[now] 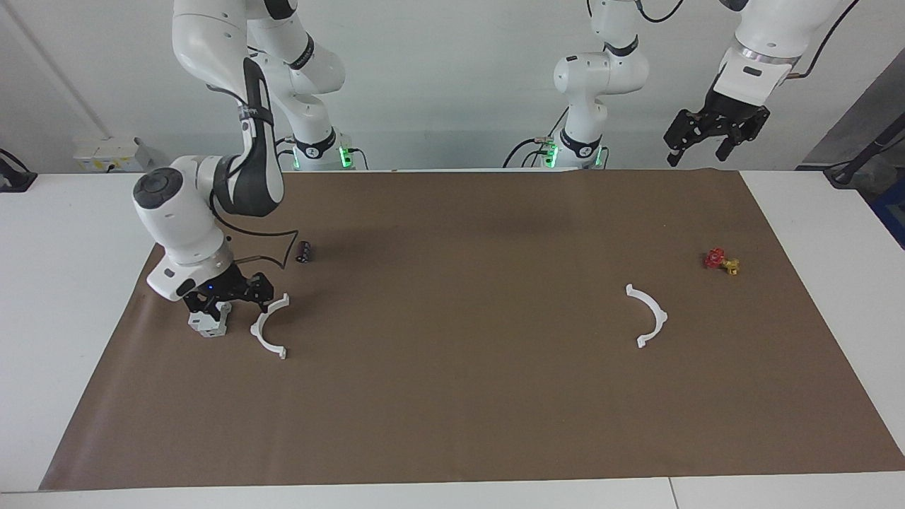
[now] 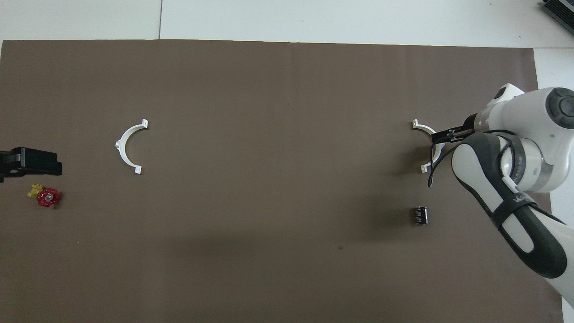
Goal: Assemble drain pipe with both arms
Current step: 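Grasp the white half-ring with the right gripper and lift it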
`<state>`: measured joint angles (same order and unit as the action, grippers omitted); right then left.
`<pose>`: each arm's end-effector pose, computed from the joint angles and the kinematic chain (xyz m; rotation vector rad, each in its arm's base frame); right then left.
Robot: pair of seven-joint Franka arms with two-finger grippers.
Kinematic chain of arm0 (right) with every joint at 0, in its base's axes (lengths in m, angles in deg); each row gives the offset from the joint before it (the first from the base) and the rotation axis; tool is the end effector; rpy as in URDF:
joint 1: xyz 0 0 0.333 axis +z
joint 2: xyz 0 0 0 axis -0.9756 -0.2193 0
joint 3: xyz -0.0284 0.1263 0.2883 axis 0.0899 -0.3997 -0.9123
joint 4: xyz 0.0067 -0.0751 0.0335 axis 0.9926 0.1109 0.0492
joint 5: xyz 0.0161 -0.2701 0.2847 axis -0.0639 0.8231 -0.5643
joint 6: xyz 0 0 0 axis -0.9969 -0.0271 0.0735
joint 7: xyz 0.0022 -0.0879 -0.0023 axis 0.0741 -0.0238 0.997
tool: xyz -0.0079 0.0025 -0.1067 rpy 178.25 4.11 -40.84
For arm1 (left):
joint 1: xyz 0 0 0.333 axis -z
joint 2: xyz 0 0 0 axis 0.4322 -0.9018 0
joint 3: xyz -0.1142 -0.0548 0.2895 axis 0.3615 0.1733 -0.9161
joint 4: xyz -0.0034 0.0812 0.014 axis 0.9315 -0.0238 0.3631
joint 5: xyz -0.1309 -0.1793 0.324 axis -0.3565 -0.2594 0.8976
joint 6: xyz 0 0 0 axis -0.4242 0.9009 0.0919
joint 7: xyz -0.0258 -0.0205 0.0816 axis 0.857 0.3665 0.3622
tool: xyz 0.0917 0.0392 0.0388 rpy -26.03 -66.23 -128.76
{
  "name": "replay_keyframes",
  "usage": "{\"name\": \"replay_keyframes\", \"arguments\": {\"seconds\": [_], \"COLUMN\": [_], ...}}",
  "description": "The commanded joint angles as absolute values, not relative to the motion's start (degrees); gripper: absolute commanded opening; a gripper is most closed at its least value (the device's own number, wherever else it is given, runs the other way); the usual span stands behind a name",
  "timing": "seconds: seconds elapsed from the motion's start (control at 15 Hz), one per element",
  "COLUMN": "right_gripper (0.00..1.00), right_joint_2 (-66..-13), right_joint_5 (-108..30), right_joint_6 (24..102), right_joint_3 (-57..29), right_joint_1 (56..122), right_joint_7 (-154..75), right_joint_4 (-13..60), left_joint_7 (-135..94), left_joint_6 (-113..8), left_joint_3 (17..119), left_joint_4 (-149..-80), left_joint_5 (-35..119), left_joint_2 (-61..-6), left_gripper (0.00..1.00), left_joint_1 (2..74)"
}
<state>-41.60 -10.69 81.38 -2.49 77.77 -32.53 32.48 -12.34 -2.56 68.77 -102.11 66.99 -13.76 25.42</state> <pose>0.6193 -0.0403 0.3322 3.1131 0.2732 0.1623 0.4954 -0.0360 0.6543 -3.1386 -0.0937 -0.0285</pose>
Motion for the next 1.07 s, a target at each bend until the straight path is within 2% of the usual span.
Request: {"name": "replay_keyframes", "arguments": {"seconds": [0.0,0.27,0.6,0.67,0.74,0.8,1.0], "right_gripper": [1.0,0.91,0.52,0.4,0.24,0.0,0.0], "right_joint_2": [-41.14,-42.55,-44.22,-44.48,-44.57,-44.66,-44.31], "right_joint_5": [-12.3,-15.8,-16.87,-16.87,-16.87,-16.87,-16.87], "right_joint_6": [83.84,87.44,90.34,91.12,91.57,91.66,89.48], "right_joint_3": [-2.86,-2.94,-2.94,-2.94,-2.94,-2.94,-2.86], "right_joint_1": [77.77,77.33,76.98,77.06,77.07,77.07,76.98], "right_joint_7": [-29.63,-24.1,-19.96,-19.69,-19.51,-19.51,-20.3], "right_joint_4": [35.85,37.71,37.71,37.62,37.62,37.45,35.09], "left_joint_7": [-11.78,-11.87,-11.96,-11.96,-11.96,-11.96,-12.05], "left_joint_6": [-2.92,-2.92,-2.92,-2.92,-2.92,-2.92,-2.92], "left_joint_3": [68.16,68.16,68.25,68.25,68.25,68.25,68.25], "left_joint_4": [-101.91,-101.91,-101.91,-101.91,-101.91,-101.91,-101.91], "left_joint_5": [66.24,66.24,66.24,66.24,66.24,66.24,66.24], "left_joint_2": [-13.53,-13.53,-13.44,-13.44,-13.53,-13.53,-13.44], "left_gripper": [1.0,1.0,1.0,1.0,1.0,1.0,1.0], "left_joint_1": [26.05,26.05,26.05,26.05,26.05,26.05,26.05]}}
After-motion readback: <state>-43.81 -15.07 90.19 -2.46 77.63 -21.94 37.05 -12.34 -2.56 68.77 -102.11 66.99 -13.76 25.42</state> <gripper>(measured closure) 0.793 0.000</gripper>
